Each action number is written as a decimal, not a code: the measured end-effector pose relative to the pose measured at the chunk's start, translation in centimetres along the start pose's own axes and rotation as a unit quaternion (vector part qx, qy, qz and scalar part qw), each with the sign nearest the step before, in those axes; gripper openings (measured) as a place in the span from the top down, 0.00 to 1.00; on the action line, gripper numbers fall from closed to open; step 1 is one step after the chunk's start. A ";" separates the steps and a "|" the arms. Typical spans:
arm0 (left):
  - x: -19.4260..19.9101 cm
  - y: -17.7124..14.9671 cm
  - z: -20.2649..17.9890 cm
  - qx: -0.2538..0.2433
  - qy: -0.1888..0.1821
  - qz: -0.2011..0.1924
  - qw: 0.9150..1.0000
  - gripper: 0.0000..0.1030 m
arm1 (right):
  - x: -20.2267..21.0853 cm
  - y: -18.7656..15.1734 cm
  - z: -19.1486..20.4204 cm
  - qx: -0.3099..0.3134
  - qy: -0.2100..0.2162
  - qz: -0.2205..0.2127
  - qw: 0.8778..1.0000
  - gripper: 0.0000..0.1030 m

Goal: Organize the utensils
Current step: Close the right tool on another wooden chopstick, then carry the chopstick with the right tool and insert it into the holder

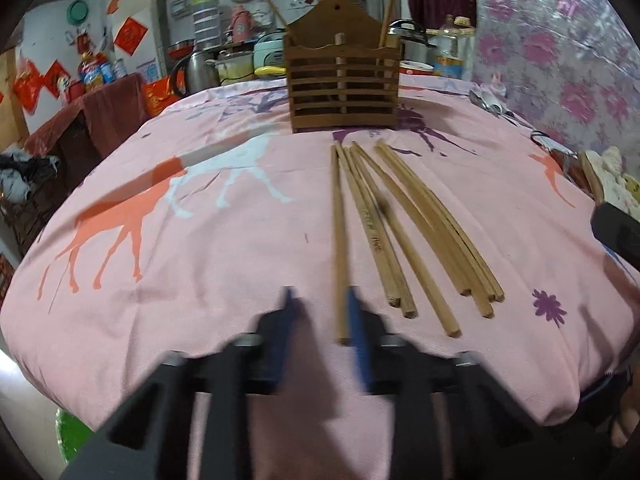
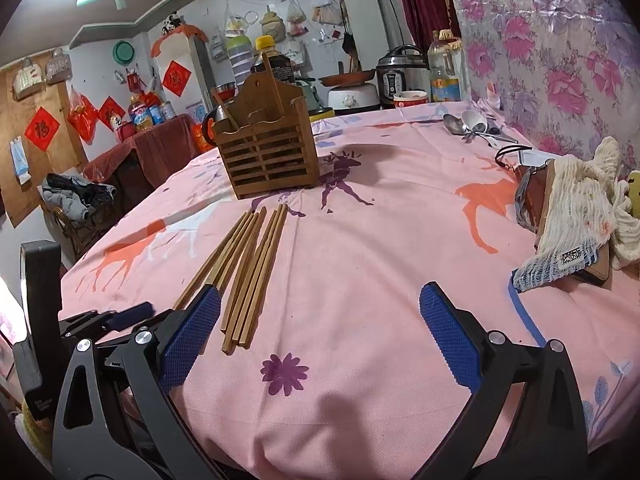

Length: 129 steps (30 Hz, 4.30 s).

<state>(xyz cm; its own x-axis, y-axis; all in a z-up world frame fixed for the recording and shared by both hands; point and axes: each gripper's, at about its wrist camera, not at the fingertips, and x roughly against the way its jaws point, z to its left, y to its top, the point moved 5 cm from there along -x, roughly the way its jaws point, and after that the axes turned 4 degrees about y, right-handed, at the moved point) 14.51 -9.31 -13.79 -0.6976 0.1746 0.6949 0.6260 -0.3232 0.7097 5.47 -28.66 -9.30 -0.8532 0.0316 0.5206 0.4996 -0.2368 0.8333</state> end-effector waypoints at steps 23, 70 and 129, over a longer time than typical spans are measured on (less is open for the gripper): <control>-0.2 -1.0 6.0 0.074 0.053 -0.004 0.996 0.55 | -4.5 -4.2 4.4 0.140 0.025 0.099 0.985 0.53; 0.9 -1.4 4.6 0.051 0.027 -0.016 0.998 0.94 | -5.3 -3.0 0.6 0.038 0.029 0.063 0.997 0.94; 10.1 23.6 4.8 0.062 -0.037 -0.148 0.986 0.94 | 1.5 17.9 3.7 0.046 0.091 -0.120 0.988 0.94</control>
<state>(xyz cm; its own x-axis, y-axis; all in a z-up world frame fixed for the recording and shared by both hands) 23.85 -10.69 10.53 -0.8321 0.3133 0.4576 0.4389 -0.1322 0.8887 13.67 -29.27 7.07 -0.9570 -0.1014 0.2717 0.2849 -0.1533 0.9462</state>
